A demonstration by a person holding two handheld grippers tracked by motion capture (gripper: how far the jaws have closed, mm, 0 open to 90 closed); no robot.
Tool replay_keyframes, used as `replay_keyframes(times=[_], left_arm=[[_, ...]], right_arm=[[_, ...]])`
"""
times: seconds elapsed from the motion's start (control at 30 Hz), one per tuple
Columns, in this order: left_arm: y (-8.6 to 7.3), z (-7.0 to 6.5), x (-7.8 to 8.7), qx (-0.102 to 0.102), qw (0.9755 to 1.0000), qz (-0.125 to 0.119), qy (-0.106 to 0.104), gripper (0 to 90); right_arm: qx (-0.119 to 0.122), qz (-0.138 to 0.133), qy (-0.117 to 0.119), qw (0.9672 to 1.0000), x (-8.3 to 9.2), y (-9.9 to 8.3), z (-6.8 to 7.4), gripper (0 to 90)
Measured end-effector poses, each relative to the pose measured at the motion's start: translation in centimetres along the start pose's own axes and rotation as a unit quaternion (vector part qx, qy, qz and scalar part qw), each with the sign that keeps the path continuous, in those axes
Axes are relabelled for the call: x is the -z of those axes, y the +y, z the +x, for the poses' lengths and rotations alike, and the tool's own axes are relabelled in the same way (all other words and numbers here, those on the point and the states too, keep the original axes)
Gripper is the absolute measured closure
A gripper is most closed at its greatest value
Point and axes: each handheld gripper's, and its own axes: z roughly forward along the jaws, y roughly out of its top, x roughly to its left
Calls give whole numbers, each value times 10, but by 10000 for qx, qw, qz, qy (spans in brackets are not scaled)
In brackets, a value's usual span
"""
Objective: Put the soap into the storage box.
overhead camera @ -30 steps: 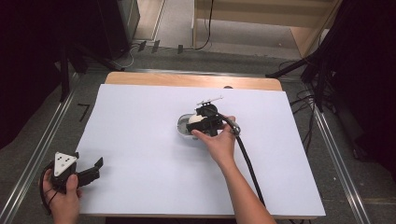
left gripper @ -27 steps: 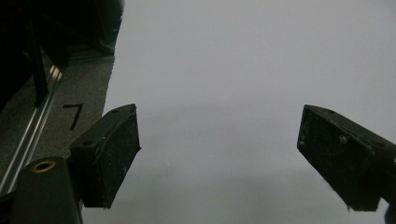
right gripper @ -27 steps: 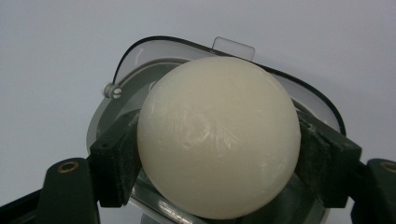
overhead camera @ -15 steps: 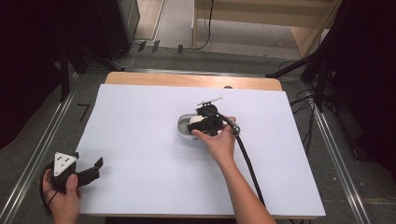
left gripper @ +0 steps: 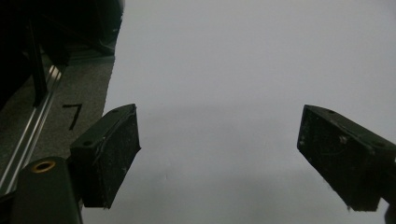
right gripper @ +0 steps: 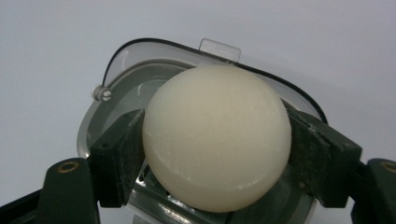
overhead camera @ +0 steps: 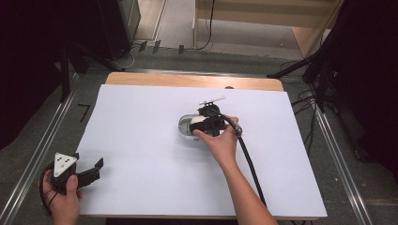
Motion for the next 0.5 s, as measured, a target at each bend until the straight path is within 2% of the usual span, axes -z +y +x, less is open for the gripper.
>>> replay_keyframes(times=[0.5], left_arm=[[0, 0, 0, 0, 10000, 0, 2, 139]], right_arm=[[-86, -200, 135, 9997, 18, 1, -5, 275]])
